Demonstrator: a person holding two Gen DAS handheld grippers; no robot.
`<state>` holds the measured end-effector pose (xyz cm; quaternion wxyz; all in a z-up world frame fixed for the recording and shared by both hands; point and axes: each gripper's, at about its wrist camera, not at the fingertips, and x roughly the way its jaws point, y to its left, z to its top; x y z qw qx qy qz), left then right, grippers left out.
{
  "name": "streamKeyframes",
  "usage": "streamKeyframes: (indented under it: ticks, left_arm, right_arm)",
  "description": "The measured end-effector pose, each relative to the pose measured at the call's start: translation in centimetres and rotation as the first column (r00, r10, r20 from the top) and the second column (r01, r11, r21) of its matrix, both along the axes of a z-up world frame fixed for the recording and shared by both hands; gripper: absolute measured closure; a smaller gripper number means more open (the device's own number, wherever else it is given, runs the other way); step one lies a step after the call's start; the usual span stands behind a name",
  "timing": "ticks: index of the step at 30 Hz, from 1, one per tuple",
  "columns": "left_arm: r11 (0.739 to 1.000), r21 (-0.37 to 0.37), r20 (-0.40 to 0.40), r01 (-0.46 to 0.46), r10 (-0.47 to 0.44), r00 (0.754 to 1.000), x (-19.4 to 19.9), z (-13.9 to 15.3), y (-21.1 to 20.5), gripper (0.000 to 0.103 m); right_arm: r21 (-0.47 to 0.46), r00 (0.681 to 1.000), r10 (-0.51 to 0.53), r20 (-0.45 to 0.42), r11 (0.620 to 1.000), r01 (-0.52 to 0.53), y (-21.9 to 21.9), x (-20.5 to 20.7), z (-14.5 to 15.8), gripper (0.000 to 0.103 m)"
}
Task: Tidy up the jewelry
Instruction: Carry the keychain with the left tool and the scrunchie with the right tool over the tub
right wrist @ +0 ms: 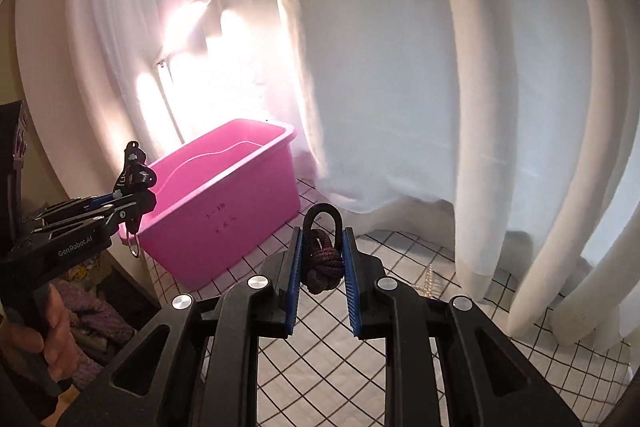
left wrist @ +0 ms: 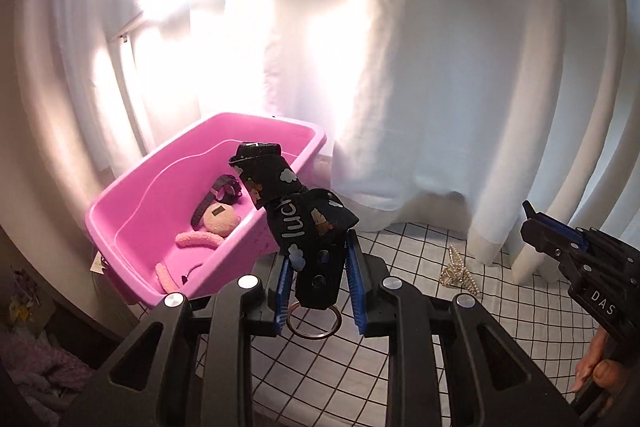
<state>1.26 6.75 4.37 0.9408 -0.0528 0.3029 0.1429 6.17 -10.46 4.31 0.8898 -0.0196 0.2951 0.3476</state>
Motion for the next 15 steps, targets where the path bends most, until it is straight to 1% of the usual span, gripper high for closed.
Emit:
streamKeyframes:
  ticks: [5,8,10,12,15]
  left_arm:
    - [0.996,0.02,0.028,-0.081,0.081,0.996,-1.2,2.3,6.3,0.078]
    - [0.995,0.028,0.024,-0.097,0.096,0.995,-0.5,2.5,10.2,0.078]
    - [0.996,0.03,0.02,-0.089,0.088,0.996,0.3,2.4,12.7,0.078]
    - [0.996,0.038,0.012,-0.082,0.082,0.997,1.2,2.1,15.1,0.078]
    - [0.998,0.002,-0.036,-0.068,0.068,0.997,3.2,0.7,18.6,0.078]
  right_arm:
    - [0.039,0.993,0.112,0.047,0.993,-0.114,7.5,0.8,2.6,0.084]
    - [0.038,0.989,0.146,0.037,0.988,-0.147,12.3,2.1,3.3,0.084]
    - [0.037,0.986,0.164,0.006,0.986,-0.164,15.3,3.2,3.1,0.084]
    - [0.008,0.985,0.172,-0.011,0.985,-0.172,18.4,4.3,2.6,0.084]
    - [-0.022,0.984,0.165,-0.059,0.986,-0.167,22.2,6.0,1.1,0.084]
